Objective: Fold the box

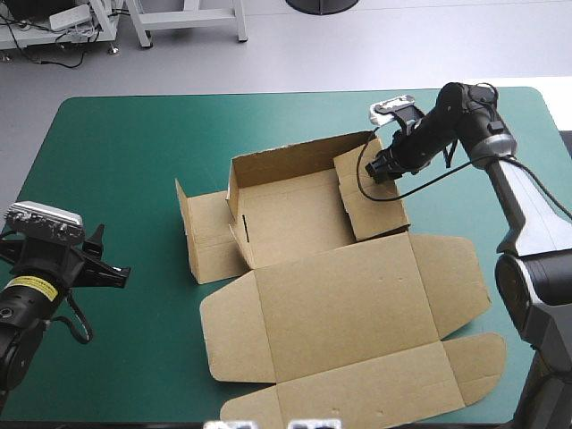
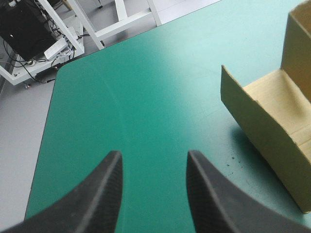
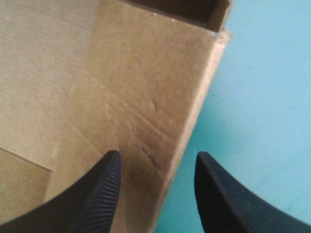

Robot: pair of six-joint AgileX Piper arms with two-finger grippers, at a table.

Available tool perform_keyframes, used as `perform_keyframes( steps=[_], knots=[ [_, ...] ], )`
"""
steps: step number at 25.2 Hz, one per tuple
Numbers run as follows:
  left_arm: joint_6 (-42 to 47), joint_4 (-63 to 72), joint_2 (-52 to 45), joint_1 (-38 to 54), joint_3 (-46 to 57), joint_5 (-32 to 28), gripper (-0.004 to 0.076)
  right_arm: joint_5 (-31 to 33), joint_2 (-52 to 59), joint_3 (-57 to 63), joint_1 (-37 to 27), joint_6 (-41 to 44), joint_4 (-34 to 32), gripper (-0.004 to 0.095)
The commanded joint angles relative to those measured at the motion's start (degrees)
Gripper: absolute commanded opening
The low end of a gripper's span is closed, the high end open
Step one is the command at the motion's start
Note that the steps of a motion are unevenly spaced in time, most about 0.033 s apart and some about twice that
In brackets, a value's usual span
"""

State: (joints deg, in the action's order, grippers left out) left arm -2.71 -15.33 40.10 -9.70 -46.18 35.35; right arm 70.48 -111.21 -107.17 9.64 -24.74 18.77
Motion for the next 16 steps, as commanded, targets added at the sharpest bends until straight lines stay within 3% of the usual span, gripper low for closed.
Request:
perform_keyframes(
  steps=[1, 16],
  knots=[
    [0.6, -0.3, -0.3, -0.2, -1.5, -3.9, 0.03, 1.1, 3.3, -4.6, -0.3, 1.5, 0.9, 0.0505],
    [0.6, 0.0, -0.1, -0.2, 0.3, -6.3, 0.0298, 1.2, 1.6, 2.2, 1.2, 3.9, 0.2, 0.0529]
  ],
)
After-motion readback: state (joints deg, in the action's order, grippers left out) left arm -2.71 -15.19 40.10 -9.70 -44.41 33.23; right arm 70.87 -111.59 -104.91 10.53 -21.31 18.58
